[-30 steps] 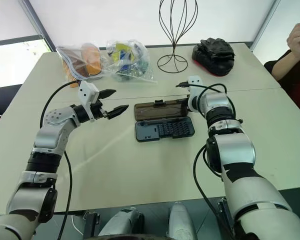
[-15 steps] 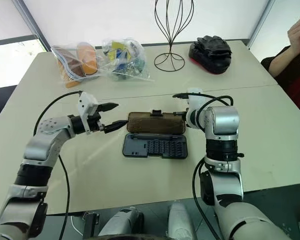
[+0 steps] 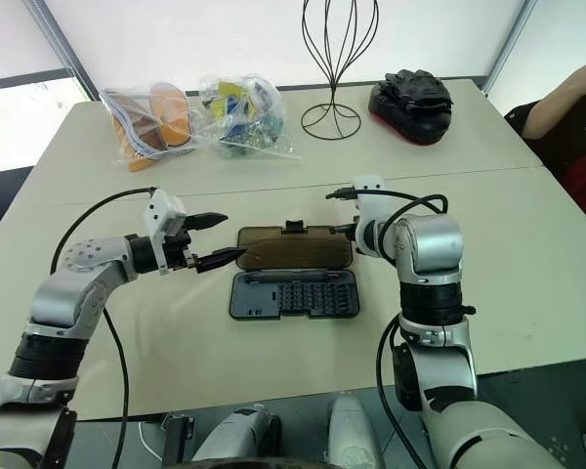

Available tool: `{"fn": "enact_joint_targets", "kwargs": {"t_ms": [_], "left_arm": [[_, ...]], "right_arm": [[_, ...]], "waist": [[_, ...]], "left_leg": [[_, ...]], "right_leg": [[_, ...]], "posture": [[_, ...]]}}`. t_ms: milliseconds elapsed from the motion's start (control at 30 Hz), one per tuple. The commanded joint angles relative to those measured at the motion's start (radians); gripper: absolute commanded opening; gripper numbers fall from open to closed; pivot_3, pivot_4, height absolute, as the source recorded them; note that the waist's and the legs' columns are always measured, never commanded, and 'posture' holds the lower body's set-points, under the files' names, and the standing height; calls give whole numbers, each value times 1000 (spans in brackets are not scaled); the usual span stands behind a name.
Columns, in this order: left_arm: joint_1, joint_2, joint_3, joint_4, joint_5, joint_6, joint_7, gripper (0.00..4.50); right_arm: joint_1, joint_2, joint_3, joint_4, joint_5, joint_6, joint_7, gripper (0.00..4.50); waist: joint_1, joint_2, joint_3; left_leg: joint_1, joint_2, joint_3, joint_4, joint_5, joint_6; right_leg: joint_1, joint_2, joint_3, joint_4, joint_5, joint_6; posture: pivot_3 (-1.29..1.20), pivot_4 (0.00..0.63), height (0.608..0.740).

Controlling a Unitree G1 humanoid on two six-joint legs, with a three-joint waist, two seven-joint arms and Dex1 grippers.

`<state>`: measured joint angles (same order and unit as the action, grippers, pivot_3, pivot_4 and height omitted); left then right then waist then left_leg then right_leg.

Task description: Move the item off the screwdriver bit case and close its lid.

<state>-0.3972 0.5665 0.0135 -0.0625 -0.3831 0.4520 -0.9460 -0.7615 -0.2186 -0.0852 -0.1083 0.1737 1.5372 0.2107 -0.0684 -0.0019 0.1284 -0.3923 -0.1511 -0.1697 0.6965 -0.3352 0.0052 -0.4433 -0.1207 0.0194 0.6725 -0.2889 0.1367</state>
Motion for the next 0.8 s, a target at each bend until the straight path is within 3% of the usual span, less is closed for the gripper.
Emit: {"fn": "enact_joint_targets", "kwargs": {"t_ms": [33, 267, 400, 567, 800], "left_arm": [[-3, -3, 9, -32, -12, -12, 11, 4500], [7, -5, 14, -35, -11, -18, 23, 4500], [8, -5, 14, -34, -12, -19, 26, 4500], [3, -20, 52, -28, -60, 18, 42, 4500], [51, 60, 112, -158, -191, 164, 9, 4500]], "right_arm": [[0, -7, 22, -44, 35, -12, 27, 18], [4, -10, 24, -30, 31, -17, 27, 18], [10, -14, 31, -34, 30, -26, 25, 1466], [4, -88, 33, -97, 62, -27, 75, 3992], [-74, -295, -73, -241, 236, 11, 269, 3992]], "waist": [[0, 0, 0], [1, 0, 0], [1, 0, 0], [4, 0, 0], [5, 0, 0]], "left_leg": [[0, 0, 0, 0, 0, 0], [0, 0, 0, 0, 0, 0], [0, 0, 0, 0, 0, 0], [0, 0, 0, 0, 0, 0], [0, 0, 0, 0, 0, 0]], "right_leg": [[0, 0, 0, 0, 0, 0], [0, 0, 0, 0, 0, 0], [0, 0, 0, 0, 0, 0], [0, 0, 0, 0, 0, 0], [0, 0, 0, -1, 0, 0]], "posture": [[0, 150, 740], [0, 150, 740], [0, 150, 740], [0, 150, 740], [0, 150, 740]]}}
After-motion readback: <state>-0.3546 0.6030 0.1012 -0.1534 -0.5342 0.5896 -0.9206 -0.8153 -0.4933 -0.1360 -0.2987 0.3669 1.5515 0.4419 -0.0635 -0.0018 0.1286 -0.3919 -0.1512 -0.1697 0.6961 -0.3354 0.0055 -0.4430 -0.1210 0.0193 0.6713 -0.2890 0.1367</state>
